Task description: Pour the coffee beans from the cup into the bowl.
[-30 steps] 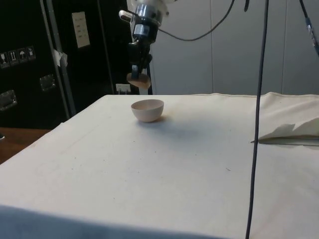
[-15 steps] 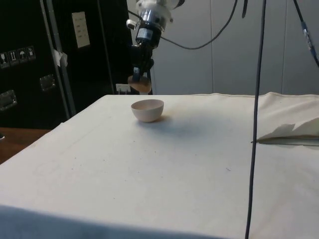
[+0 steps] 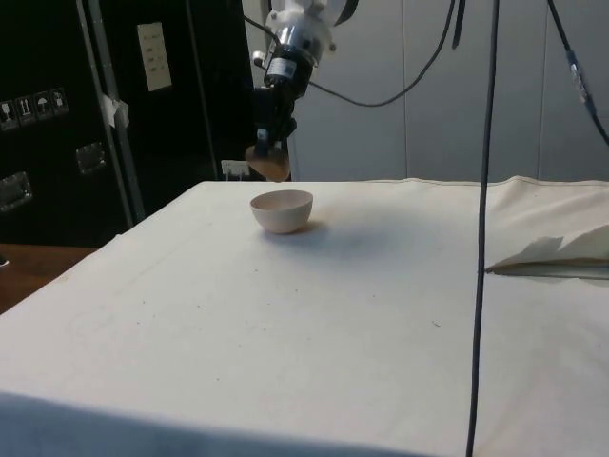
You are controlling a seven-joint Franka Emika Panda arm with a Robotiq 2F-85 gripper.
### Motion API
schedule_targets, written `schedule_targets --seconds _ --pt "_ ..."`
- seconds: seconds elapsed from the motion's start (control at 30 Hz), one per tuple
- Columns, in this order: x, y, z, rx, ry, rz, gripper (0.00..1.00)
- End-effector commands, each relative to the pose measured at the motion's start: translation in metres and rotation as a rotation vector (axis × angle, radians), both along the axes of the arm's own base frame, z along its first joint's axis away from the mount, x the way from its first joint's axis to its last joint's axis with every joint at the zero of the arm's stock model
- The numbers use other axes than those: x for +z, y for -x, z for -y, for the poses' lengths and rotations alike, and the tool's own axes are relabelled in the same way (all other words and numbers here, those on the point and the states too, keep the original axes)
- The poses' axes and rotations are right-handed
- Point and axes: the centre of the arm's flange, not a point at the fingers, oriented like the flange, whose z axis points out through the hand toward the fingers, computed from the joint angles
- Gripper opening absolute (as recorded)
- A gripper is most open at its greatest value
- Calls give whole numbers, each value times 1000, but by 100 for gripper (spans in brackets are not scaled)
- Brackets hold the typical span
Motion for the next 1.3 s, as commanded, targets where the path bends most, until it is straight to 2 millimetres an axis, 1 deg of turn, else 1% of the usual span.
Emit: schedule_targets --seconds 0.0,0.1,0.3,0.33,0.37,0.53,0.83,1.27 --pt "-1 -2 3 1 -19 -2 1" --pt "-2 -4 6 1 -30 -2 1" --pt "-5 -10 21 -3 -74 -5 1" --pt "-5 -10 19 -4 -59 -2 1" --pt "-6 -10 24 -4 -79 -4 1" --pt "-8 -8 32 -3 -110 -3 1" --pt "-13 -2 35 0 -141 8 1" --pt "-27 4 44 3 -242 31 1"
